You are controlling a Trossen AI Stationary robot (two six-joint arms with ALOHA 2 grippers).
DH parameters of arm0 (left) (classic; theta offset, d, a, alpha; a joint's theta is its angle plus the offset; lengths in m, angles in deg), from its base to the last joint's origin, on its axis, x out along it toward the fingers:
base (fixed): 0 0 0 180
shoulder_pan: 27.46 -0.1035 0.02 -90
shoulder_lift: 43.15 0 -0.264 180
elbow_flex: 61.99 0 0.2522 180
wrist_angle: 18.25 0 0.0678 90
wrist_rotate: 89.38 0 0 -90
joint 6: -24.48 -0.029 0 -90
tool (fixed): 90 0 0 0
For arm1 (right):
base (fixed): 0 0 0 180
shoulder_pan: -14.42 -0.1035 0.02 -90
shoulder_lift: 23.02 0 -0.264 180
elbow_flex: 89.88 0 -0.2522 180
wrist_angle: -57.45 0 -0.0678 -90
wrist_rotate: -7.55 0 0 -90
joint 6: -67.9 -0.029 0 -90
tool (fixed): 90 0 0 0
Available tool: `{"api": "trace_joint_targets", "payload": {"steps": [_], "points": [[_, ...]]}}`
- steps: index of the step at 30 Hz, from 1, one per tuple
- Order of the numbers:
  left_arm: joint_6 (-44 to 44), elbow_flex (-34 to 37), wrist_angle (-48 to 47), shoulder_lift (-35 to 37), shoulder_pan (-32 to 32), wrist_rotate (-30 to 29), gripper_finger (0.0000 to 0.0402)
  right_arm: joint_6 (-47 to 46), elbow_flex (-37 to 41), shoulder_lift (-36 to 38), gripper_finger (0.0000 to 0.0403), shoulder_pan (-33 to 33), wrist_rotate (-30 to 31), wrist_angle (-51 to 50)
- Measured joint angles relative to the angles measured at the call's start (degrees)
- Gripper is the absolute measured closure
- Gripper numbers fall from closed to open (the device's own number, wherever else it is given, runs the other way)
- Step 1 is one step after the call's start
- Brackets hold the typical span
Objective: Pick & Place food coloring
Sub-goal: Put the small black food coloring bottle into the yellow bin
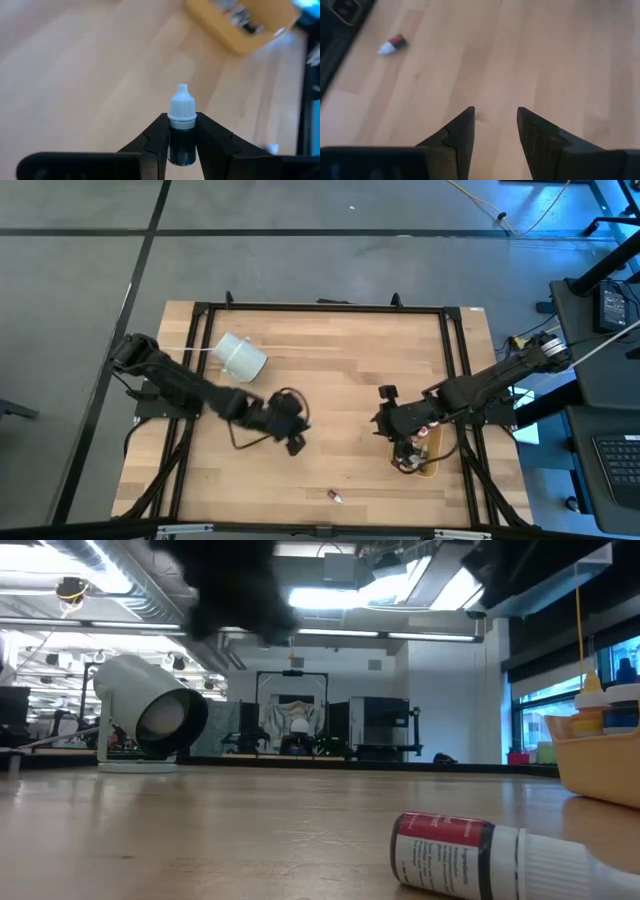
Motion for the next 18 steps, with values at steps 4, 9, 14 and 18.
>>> {"api": "trace_joint_targets", "payload": {"steps": [4, 9, 14, 18], "points": [[-13.4, -2.6, 4.7, -1.9, -7.2, 7.0, 0.0325, -6.3, 0.0, 2.5, 0.0254, -1.6, -0.4, -3.0], [-24.1, -9.9, 4.8, -7.7, -13.0, 11.2, 0.0326, -12.0, 0.0, 4.4, 0.0253, -2.1, -0.4, -5.9], [-31.8, -20.9, -4.2, -16.1, -15.4, 14.0, 0.0326, -13.8, 0.0, 4.4, 0.0253, -2.1, -0.4, -6.2], [-33.0, -27.2, -12.6, -22.8, -17.6, 13.6, 0.0326, -13.7, 0.0, 4.4, 0.0253, -2.1, -0.3, -6.5]]}}
